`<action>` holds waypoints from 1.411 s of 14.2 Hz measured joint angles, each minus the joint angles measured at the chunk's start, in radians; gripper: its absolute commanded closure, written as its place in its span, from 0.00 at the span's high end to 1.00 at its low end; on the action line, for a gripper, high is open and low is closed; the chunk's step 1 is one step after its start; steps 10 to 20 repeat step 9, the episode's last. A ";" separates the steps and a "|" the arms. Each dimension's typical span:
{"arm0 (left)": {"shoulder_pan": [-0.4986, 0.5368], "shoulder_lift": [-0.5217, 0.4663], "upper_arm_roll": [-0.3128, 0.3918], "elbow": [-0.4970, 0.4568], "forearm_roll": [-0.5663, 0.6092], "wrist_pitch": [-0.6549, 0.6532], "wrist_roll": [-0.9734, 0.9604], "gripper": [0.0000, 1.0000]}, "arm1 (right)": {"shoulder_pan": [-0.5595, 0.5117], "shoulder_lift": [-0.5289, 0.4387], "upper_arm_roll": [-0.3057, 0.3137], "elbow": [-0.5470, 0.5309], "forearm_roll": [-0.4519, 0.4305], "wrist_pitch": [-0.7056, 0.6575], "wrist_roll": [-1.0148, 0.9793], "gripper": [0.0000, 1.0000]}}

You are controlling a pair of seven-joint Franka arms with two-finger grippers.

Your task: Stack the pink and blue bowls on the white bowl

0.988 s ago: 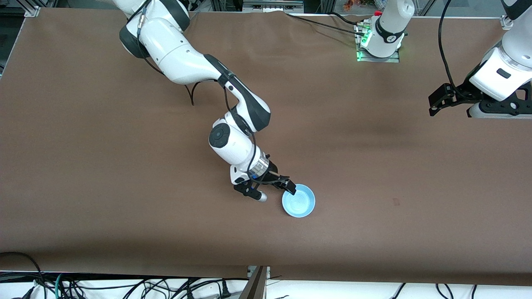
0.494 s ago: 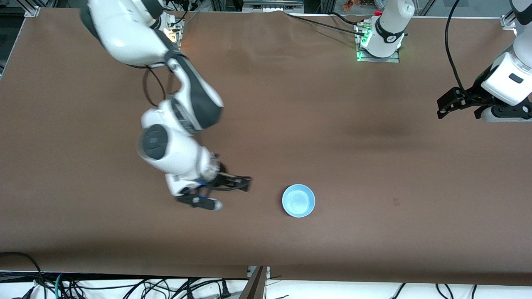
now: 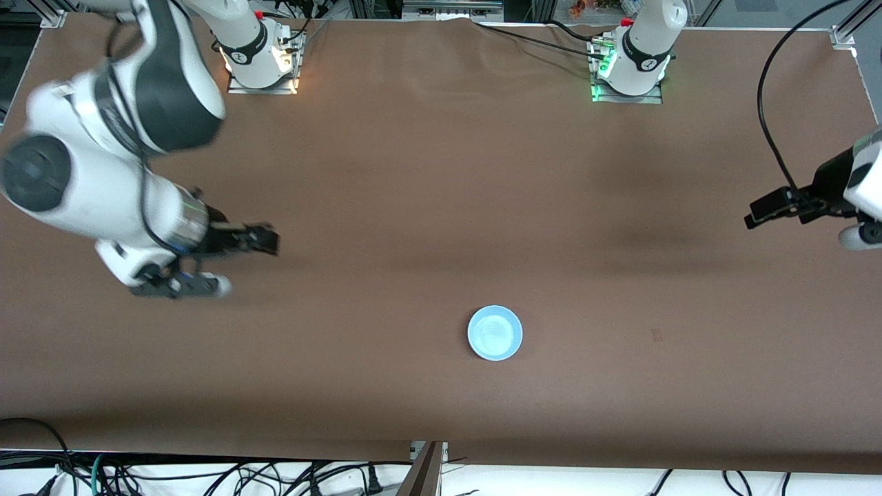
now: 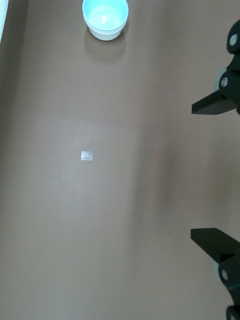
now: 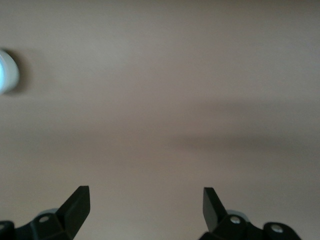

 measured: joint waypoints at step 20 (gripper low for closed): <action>-0.013 0.009 -0.048 0.036 0.016 0.010 -0.002 1.00 | 0.000 -0.378 -0.090 -0.463 -0.093 0.104 -0.164 1.00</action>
